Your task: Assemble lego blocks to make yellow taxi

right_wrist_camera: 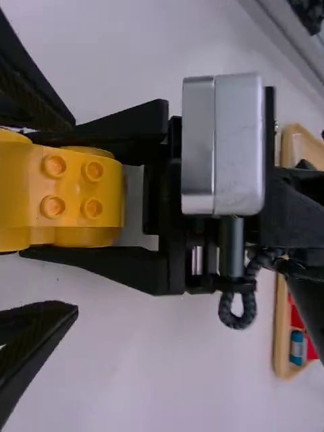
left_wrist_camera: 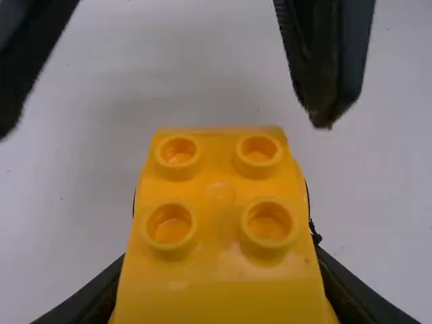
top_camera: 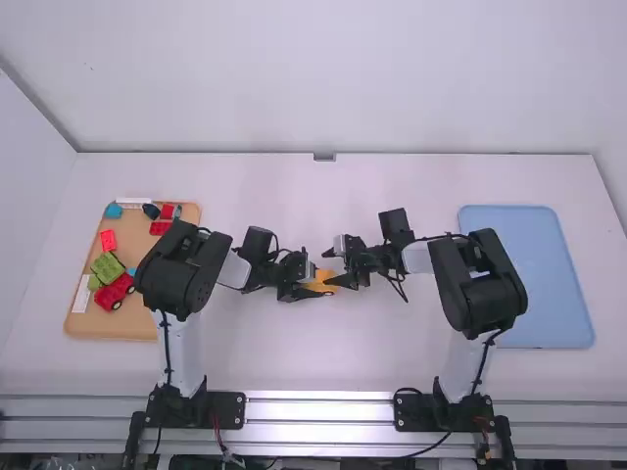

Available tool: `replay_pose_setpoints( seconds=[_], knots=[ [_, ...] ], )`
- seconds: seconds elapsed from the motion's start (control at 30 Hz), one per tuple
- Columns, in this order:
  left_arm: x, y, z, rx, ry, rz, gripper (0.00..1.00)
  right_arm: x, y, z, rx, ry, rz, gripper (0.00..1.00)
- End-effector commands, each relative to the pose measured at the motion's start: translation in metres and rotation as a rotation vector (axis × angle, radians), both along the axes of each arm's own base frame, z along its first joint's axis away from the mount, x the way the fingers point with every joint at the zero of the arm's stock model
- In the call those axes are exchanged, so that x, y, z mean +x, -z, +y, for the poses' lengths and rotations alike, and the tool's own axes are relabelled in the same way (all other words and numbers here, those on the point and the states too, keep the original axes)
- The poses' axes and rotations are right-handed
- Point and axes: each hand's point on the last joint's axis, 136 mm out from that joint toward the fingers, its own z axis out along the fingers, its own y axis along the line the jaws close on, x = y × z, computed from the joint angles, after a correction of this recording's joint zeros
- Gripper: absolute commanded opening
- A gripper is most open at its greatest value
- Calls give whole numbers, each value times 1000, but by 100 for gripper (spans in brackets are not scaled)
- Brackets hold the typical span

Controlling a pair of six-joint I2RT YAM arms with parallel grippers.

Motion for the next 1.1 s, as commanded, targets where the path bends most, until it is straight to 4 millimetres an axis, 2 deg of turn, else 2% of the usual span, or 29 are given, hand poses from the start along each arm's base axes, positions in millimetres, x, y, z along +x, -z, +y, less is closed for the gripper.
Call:
replay_pose_setpoints(
  seconds=[0.0, 0.07, 0.13, 0.27, 0.33, 0.37, 0.4, 0.43, 0.53, 0.67, 0.73, 1.07],
  knots=[
    [-13, 18, 4, 52, -15, 58, 29, -6, -3, -2, 42, -17, 31, 72],
    [-13, 18, 4, 52, -15, 59, 30, -3, 3, -8, 10, 10, 46, 77],
    [-12, 19, 5, 58, -21, 59, 36, 1, 11, -17, -34, 49, 70, 95],
    [-3, 29, 12, 126, -82, 61, 40, 11, 35, -37, -179, 137, 82, 98],
    [-2, 30, 13, 132, -95, 69, 47, 13, 45, -44, -244, 164, 87, 99],
    [-1, 30, 13, 131, -97, 72, 56, 12, 49, -45, -269, 168, 88, 99],
    [0, 31, 13, 139, -101, 76, 73, 10, 52, -43, -291, 164, 84, 99],
    [1, 32, 15, 153, -108, 80, 81, 10, 55, -42, -307, 161, 78, 99],
    [3, 35, 18, 182, -121, 105, 92, 6, 63, -37, -370, 150, 55, 98],
    [5, 31, 23, 200, -129, 140, 94, -1, 64, -23, -384, 110, 26, 99],
    [5, 27, 27, 212, -120, 145, 99, -4, 63, -15, -379, 87, 7, 99],
    [1, -18, 65, 307, -213, 163, 99, -12, 56, 14, -355, 26, -38, 98]
  ],
)
